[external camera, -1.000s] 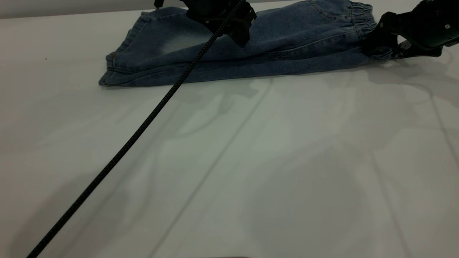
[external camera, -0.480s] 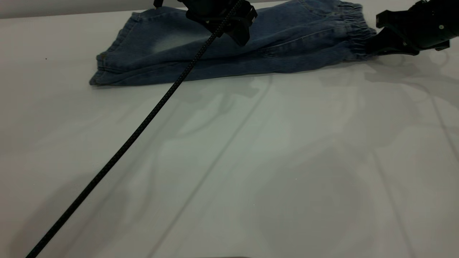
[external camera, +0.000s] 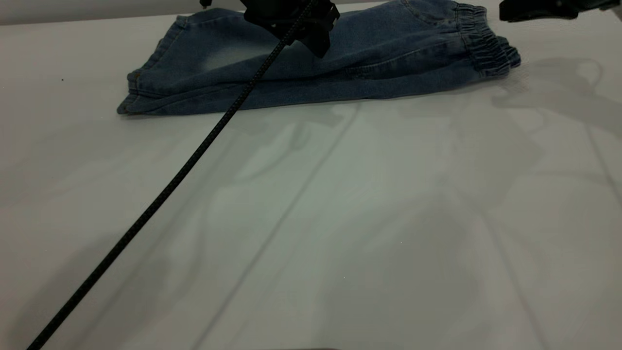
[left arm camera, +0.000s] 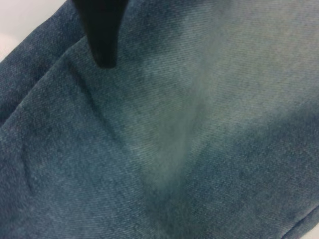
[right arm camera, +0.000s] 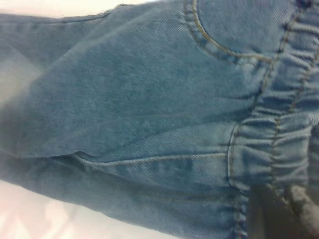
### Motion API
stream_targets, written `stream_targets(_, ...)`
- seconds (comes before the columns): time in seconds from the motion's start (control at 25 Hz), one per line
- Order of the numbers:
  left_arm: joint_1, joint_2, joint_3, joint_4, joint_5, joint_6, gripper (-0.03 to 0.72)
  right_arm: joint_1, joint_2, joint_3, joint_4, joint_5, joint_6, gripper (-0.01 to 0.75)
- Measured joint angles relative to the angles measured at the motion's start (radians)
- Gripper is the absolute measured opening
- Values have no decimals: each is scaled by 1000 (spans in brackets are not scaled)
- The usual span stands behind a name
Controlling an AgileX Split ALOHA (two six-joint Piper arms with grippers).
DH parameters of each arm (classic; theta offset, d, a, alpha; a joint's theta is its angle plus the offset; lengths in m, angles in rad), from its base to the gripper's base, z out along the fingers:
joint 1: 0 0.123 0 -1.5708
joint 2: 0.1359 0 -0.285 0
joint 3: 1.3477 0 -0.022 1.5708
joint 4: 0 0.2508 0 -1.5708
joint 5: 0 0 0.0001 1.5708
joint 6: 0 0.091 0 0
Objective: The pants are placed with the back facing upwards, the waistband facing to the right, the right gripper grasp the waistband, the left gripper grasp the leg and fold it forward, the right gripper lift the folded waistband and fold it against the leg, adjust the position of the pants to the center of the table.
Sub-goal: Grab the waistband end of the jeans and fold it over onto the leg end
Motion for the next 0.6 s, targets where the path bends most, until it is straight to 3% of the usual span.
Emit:
stream_targets(0.16, 0, 0, 0, 0, -5, -7, 441, 0, 0, -1, 0, -32, 0, 106)
stream_targets(0.24, 0, 0, 0, 0, -6, -10, 441, 0, 0, -9, 8, -51, 0, 196)
stream_targets(0.48, 0, 0, 0, 0, -6, -15, 441, 12, 24, -88, 61, -67, 1, 594)
stream_targets(0.6, 0, 0, 0, 0, -5, -21, 441, 36, 75, -136, 62, -91, 16, 673)
